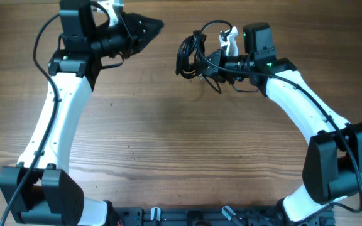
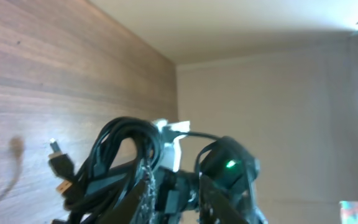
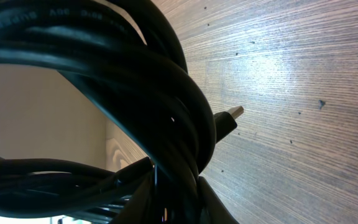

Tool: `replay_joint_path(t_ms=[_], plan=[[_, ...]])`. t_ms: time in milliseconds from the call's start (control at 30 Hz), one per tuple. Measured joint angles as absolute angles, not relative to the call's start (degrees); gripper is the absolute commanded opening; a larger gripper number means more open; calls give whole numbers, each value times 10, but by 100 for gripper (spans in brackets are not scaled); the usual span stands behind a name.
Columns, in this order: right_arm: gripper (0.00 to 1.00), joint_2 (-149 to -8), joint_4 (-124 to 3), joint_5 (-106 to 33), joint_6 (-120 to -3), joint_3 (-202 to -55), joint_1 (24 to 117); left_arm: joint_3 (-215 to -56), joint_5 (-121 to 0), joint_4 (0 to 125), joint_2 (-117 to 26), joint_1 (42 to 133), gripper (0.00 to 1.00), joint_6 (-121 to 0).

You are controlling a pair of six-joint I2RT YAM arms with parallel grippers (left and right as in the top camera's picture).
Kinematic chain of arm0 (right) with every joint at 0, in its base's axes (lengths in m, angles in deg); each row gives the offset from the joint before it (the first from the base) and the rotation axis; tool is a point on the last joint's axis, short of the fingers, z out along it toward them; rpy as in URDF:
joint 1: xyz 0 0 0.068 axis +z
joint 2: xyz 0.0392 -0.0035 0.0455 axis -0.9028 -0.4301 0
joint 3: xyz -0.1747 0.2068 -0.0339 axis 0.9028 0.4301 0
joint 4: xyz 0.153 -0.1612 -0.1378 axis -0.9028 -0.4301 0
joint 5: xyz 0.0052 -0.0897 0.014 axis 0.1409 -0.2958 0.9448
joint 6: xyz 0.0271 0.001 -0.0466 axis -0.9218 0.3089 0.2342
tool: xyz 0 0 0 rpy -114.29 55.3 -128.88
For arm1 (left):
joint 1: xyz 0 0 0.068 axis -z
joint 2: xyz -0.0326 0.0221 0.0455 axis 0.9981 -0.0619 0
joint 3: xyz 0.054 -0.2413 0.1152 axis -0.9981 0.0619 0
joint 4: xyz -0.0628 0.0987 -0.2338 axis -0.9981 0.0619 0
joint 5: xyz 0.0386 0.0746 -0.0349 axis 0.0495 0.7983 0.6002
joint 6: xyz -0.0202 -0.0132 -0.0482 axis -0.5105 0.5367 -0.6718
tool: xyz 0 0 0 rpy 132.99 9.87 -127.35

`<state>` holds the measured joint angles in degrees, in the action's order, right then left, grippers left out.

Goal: Untangle cables

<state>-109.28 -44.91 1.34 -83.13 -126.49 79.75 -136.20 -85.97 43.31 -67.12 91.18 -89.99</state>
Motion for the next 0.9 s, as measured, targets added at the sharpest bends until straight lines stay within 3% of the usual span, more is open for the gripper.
replay_joint_path(t_ms=[233,533,700,833,900], plan=[[4,-1093,-459,-7,-836,-1265,797,-1363,-771,523,-671,980,17,-819],[4,-1093,-463,-38,-877,-1265,775,-1363,-433,596,-631,1112,23,-801],[4,-1093,-493,-55,-896,-1266,767,-1363,-314,619,-607,1160,34,-807],[4,-1093,-528,-56,-894,-1273,767,-1363,-286,616,-607,1162,46,-816],[4,-1093,-539,-53,-892,-1282,767,-1363,-284,617,-608,1162,47,-816]])
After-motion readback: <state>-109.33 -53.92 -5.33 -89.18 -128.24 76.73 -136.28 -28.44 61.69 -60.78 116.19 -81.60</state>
